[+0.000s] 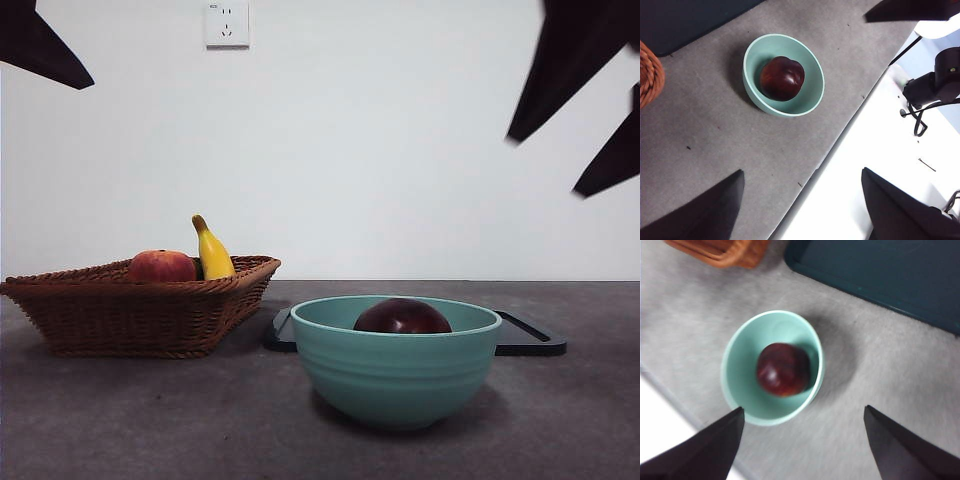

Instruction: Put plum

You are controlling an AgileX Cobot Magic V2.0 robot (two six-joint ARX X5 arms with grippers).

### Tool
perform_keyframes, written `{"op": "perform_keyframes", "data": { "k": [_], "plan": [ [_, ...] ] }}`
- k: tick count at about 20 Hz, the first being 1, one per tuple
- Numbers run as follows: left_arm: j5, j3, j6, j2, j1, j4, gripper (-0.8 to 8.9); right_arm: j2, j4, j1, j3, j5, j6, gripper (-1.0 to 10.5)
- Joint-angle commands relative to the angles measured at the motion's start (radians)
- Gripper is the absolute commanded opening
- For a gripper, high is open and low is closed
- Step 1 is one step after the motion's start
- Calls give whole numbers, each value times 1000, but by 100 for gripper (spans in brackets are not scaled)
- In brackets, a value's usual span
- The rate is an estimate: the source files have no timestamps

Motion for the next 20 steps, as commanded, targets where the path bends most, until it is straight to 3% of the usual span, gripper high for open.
{"op": "perform_keyframes", "data": {
  "k": [1, 3, 11, 20],
  "plan": [
    [5, 10, 14, 5, -4, 7, 374, 63, 77, 55, -16, 50, 41, 380],
    [5, 10, 15, 5, -4, 7, 374, 121, 117, 101, -19, 119, 47, 358],
    [5, 10, 15, 5, -4, 7, 374, 315, 258, 197, -19, 254, 58, 292],
    [5, 10, 14, 5, -4, 26, 374, 432, 322, 200, -19, 257, 61, 163]
  ]
}}
